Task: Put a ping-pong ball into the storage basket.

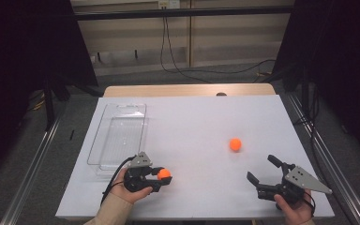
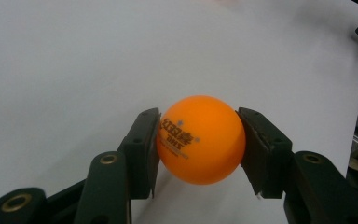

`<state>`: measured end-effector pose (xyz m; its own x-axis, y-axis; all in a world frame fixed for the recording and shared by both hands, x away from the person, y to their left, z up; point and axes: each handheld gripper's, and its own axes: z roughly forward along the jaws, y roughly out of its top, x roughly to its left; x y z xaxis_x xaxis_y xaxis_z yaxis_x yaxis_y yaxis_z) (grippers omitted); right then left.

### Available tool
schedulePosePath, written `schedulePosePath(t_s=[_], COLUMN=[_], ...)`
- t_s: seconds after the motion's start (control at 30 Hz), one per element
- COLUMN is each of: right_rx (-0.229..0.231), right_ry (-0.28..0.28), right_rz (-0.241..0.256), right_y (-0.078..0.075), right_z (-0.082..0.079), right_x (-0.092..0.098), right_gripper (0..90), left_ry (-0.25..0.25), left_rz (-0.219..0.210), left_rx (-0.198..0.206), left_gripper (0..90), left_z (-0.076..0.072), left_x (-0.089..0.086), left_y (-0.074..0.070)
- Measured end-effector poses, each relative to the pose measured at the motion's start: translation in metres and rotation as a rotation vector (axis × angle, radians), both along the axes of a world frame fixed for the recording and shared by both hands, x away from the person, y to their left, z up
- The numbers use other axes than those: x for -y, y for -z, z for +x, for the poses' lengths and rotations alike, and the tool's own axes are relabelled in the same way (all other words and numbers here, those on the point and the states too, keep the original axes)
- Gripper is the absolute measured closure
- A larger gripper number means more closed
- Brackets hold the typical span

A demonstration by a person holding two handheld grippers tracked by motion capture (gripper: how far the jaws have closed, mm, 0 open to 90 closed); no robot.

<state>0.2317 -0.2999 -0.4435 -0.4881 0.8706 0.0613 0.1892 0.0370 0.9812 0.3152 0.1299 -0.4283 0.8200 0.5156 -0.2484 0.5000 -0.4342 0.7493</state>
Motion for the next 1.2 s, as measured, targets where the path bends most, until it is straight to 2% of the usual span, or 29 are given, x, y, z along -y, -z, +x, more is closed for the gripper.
schedulePosePath(t_s=[0.7, 1.2], right_rx=[0.003, 0.003], right_ry=[0.003, 0.002], right_rz=[0.003, 0.003], right_y=[0.000, 0.000], right_z=[0.000, -0.001], right_x=[0.001, 0.001], right_gripper=[3.3, 3.3], left_ry=[-0.014, -0.035], left_rz=[-0.003, -0.020], left_rx=[-0.008, -0.019], left_gripper=[50.8, 50.8], left_z=[0.006, 0.009], left_x=[-0.002, -0.006], left_y=[-0.010, -0.018])
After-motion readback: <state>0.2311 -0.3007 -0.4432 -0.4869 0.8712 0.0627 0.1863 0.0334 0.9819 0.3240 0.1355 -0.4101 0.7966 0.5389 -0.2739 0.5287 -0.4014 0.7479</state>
